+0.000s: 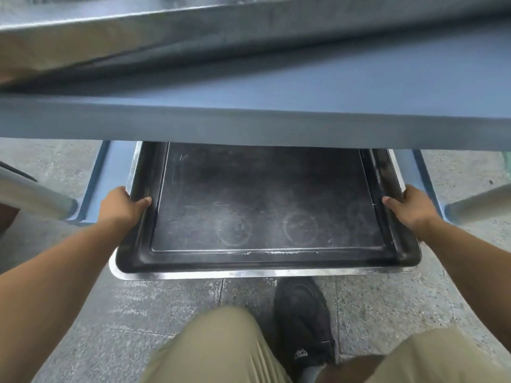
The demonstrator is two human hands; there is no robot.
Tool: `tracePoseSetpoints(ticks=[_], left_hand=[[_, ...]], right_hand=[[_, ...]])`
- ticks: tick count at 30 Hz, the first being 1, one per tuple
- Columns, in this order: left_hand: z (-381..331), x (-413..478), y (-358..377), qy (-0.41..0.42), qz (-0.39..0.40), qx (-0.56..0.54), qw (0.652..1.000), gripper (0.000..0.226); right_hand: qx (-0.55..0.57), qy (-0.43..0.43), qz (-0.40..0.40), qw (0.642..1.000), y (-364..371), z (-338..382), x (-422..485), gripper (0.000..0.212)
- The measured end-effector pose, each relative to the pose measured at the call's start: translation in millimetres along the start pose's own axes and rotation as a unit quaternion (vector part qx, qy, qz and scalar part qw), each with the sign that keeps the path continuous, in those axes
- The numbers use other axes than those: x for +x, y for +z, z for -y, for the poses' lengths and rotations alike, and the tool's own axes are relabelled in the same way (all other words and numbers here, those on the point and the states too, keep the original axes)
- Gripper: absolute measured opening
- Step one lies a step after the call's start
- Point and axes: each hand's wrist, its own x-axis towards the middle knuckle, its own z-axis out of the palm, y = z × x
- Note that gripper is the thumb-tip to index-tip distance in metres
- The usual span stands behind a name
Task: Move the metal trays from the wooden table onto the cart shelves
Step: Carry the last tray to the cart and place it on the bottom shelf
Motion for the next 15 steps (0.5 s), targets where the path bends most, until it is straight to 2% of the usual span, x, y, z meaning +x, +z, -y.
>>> tracePoseSetpoints(ticks=[2, 4, 7, 10, 12, 15], left_hand=[[-1, -6, 1, -0.001, -0.022, -0.019, 1.0, 0.048], [-3, -16, -2, 0.027, -0.058, -0.042, 0.997, 0.066], [-7, -47, -5, 0.18, -0.11, -0.021, 0.977, 0.077], [-1, -86, 0, 0.293, -0.05, -0.011, 0.955, 0.081], [5, -108, 4, 0.335, 0.012, 0.013, 0.942, 0.09], [16, -128, 12, 0.387, 0.076, 0.094, 0.914, 0.104]], right_hand=[[-0.059, -0.001, -0.006, 0.998, -2, 4, -8, 0.044], [-0.095, -0.017, -0.028, 0.995, -3, 7, -18, 0.057], [-0.115, -0.094, -0.089, 0.985, -1, 9, -46, 0.071], [-0.136, -0.184, -0.092, 0.969, 7, 14, -86, 0.082], [-0.144, -0.218, -0.034, 0.965, 16, 16, -114, 0.089], [-0.217, -0.253, 0.039, 0.942, 34, 17, -145, 0.105]])
